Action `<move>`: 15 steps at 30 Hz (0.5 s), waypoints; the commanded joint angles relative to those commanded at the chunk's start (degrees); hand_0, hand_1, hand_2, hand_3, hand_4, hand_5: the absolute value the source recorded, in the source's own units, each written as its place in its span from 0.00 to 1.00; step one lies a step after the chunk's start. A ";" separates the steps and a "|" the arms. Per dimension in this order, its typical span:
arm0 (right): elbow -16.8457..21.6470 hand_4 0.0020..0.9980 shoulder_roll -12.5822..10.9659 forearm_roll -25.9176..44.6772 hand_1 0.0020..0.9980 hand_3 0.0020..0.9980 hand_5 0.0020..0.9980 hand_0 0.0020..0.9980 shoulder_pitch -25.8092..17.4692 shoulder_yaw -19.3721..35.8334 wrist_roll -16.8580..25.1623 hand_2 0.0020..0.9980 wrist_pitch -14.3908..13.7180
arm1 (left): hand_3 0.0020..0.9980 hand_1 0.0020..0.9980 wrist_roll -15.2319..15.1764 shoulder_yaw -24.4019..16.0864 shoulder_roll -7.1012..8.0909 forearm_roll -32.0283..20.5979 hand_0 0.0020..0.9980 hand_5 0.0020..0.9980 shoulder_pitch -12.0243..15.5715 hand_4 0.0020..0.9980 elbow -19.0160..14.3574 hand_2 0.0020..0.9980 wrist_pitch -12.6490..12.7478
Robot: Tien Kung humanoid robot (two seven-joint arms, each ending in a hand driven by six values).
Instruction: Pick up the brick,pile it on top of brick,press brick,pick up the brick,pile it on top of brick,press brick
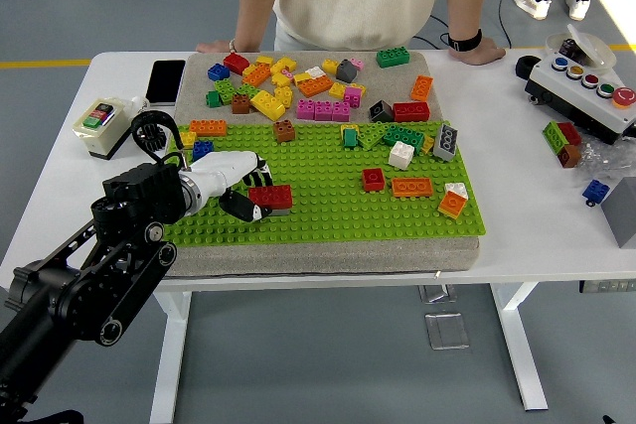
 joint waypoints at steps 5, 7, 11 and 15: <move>0.00 1.00 0.00 0.12 0.68 0.73 0.64 0.75 0.03 -0.09 -0.03 0.73 0.11 | 0.59 0.69 -0.13 -0.08 0.01 0.00 0.77 0.26 -0.14 0.74 0.23 0.66 0.32; 0.00 1.00 -0.01 0.15 0.68 0.73 0.64 0.75 0.04 -0.10 -0.03 0.73 0.15 | 0.59 0.69 -0.15 -0.14 0.04 0.00 0.77 0.26 -0.19 0.74 0.30 0.66 0.37; 0.00 1.00 0.02 0.16 0.68 0.72 0.64 0.75 0.02 -0.13 0.01 0.73 0.39 | 0.59 0.69 -0.15 -0.31 0.07 0.00 0.77 0.26 -0.25 0.75 0.29 0.66 0.42; 0.00 1.00 0.01 0.16 0.68 0.72 0.64 0.76 -0.05 -0.13 -0.01 0.73 0.52 | 0.59 0.69 -0.11 -0.42 0.09 0.00 0.77 0.26 -0.22 0.75 0.22 0.66 0.28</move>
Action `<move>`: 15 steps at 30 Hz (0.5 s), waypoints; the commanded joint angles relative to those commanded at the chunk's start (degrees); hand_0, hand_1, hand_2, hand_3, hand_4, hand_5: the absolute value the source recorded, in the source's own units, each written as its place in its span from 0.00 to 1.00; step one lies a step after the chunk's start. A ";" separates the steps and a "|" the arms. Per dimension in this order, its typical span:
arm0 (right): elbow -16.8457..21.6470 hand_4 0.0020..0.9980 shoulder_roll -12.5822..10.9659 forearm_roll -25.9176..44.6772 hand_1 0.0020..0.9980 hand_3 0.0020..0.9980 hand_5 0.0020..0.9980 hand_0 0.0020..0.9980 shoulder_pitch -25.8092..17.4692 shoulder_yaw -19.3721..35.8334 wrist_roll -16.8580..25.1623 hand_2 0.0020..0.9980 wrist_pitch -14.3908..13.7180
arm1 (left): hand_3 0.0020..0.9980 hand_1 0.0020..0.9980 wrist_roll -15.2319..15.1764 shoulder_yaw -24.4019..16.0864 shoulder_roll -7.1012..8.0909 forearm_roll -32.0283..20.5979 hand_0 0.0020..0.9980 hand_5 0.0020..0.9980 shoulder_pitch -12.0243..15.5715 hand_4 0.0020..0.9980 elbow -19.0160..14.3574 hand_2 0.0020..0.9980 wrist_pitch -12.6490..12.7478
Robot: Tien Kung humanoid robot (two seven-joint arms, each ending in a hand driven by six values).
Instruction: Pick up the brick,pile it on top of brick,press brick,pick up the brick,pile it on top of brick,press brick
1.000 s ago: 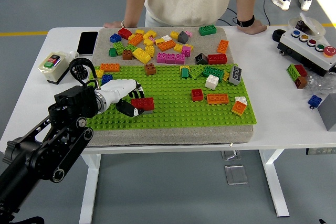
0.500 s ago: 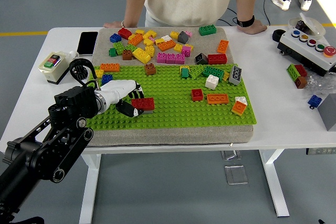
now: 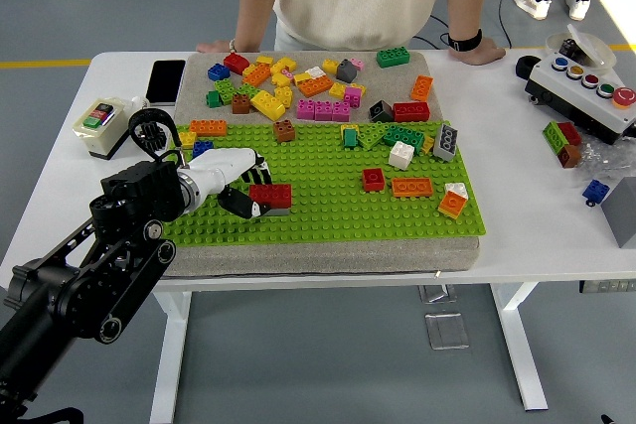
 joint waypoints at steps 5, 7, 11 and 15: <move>0.00 1.00 -0.05 -0.04 0.68 0.72 0.64 0.75 -0.03 0.09 -0.07 0.73 0.10 | 0.59 0.69 0.10 -0.19 0.11 0.00 0.77 0.26 0.08 0.75 -0.70 0.66 -0.40; 0.00 1.00 -0.05 -0.02 0.68 0.72 0.64 0.75 0.00 0.10 -0.07 0.73 0.13 | 0.59 0.69 0.04 -0.27 0.15 0.00 0.77 0.26 0.01 0.75 -0.90 0.66 -0.48; 0.00 1.00 -0.02 0.01 0.68 0.72 0.64 0.75 0.07 0.11 -0.04 0.73 0.10 | 0.60 0.69 -0.17 -0.35 0.16 0.00 0.77 0.26 0.00 0.75 -1.01 0.66 -0.67; 0.00 1.00 0.00 0.06 0.68 0.72 0.64 0.75 0.07 0.09 -0.01 0.73 0.08 | 0.60 0.69 -0.45 -0.41 0.15 0.00 0.77 0.26 0.01 0.75 -0.96 0.66 -1.01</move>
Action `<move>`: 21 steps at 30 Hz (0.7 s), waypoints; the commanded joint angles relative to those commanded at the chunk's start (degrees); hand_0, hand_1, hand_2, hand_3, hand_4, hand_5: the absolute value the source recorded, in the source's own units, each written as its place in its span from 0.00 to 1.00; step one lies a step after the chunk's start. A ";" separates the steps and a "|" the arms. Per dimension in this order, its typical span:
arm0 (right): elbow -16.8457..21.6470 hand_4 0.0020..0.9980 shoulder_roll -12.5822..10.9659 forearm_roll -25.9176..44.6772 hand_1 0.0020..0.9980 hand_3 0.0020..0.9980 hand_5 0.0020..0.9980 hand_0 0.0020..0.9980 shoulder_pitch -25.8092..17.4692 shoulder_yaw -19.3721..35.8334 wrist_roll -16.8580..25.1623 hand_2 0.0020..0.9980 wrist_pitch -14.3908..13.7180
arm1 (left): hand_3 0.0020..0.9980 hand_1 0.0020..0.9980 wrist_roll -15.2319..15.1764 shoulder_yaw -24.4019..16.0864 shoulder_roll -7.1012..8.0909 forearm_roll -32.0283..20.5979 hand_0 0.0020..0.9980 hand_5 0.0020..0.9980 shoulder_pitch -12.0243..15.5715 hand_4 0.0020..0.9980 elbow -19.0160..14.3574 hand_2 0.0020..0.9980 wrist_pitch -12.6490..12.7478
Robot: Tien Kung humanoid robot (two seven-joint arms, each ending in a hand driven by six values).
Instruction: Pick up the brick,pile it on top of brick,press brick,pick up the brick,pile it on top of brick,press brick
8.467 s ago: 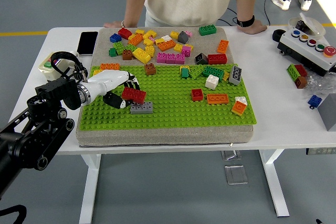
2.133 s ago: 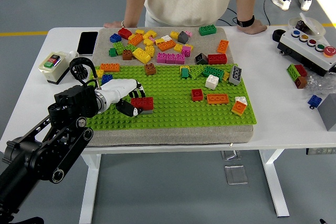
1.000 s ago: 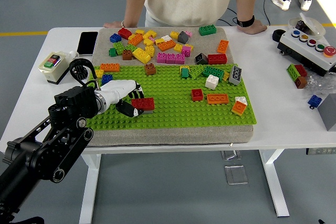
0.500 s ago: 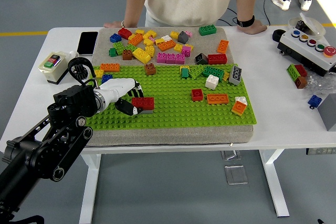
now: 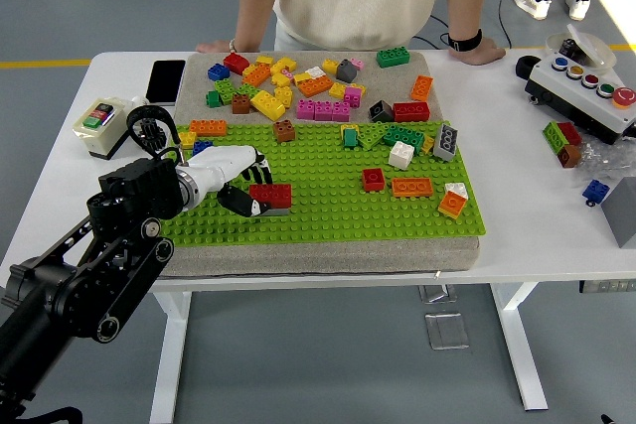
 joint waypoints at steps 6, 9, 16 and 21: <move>0.00 1.00 0.01 -0.02 0.68 0.72 0.64 0.75 -0.06 0.03 0.01 0.72 0.04 | 0.63 0.70 -0.46 -0.11 -0.03 0.00 0.78 0.27 0.02 0.77 0.09 0.68 -0.01; 0.00 1.00 0.00 0.01 0.68 0.72 0.65 0.75 -0.07 0.00 0.02 0.72 0.07 | 0.67 0.70 -0.61 -0.17 -0.06 0.00 0.78 0.28 0.02 0.80 0.17 0.71 0.12; 0.00 1.00 0.00 0.09 0.68 0.72 0.65 0.75 -0.01 0.02 0.01 0.72 0.10 | 0.70 0.71 -0.91 -0.24 -0.08 0.00 0.79 0.29 -0.10 0.83 0.35 0.74 0.48; 0.00 1.00 0.02 0.05 0.68 0.71 0.65 0.75 -0.03 0.04 0.03 0.72 0.06 | 0.73 0.71 -1.09 -0.22 -0.08 0.00 0.79 0.29 -0.06 0.84 0.41 0.74 0.62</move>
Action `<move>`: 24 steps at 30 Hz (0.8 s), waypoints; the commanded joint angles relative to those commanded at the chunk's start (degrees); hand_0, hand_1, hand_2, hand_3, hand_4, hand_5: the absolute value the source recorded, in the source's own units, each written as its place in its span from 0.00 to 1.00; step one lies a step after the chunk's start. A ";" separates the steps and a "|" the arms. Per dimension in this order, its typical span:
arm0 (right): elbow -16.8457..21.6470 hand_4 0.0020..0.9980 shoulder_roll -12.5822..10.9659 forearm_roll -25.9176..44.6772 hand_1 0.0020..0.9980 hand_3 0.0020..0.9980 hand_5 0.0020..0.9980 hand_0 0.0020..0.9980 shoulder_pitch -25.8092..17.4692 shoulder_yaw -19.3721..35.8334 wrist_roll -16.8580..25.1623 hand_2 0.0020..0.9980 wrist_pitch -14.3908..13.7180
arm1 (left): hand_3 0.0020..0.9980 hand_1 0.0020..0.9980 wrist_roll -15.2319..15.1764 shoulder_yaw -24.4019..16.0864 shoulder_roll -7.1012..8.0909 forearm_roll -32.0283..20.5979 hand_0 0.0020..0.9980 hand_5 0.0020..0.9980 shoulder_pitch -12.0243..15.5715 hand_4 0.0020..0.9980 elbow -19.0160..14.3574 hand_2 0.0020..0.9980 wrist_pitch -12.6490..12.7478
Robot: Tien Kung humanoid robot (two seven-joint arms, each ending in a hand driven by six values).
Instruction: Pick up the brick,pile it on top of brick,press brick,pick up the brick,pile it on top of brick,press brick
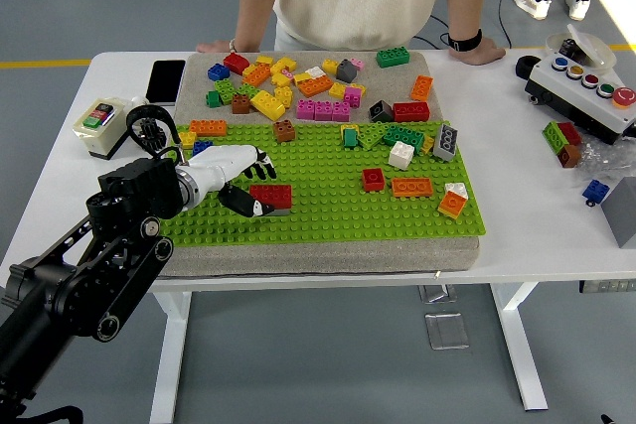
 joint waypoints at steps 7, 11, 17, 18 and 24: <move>0.00 1.00 0.06 0.04 0.68 0.71 0.65 0.75 -0.09 -0.10 0.00 0.72 -0.01 | 0.76 0.71 -0.18 0.05 0.03 0.00 0.79 0.29 0.13 0.86 -0.35 0.74 0.20; 0.00 1.00 0.07 0.04 0.68 0.71 0.65 0.75 -0.10 -0.11 -0.04 0.72 0.00 | 0.78 0.71 -0.26 0.09 0.14 0.00 0.79 0.31 0.17 0.88 -1.31 0.75 0.35; 0.00 1.00 0.11 0.14 0.68 0.71 0.65 0.75 -0.02 -0.25 -0.06 0.72 0.01 | 0.80 0.73 -0.31 0.22 0.35 0.00 0.80 0.31 0.06 0.90 -3.08 0.76 0.48; 0.00 1.00 0.11 0.16 0.68 0.71 0.65 0.75 -0.02 -0.27 -0.06 0.72 0.00 | 0.80 0.73 -0.30 0.25 0.37 0.00 0.80 0.31 0.07 0.90 -3.25 0.76 0.47; 0.00 1.00 0.15 0.13 0.68 0.71 0.65 0.75 0.04 -0.44 -0.10 0.72 0.00 | 0.83 0.76 -1.12 1.66 0.43 0.00 0.82 0.32 -0.29 0.93 -4.19 0.78 2.12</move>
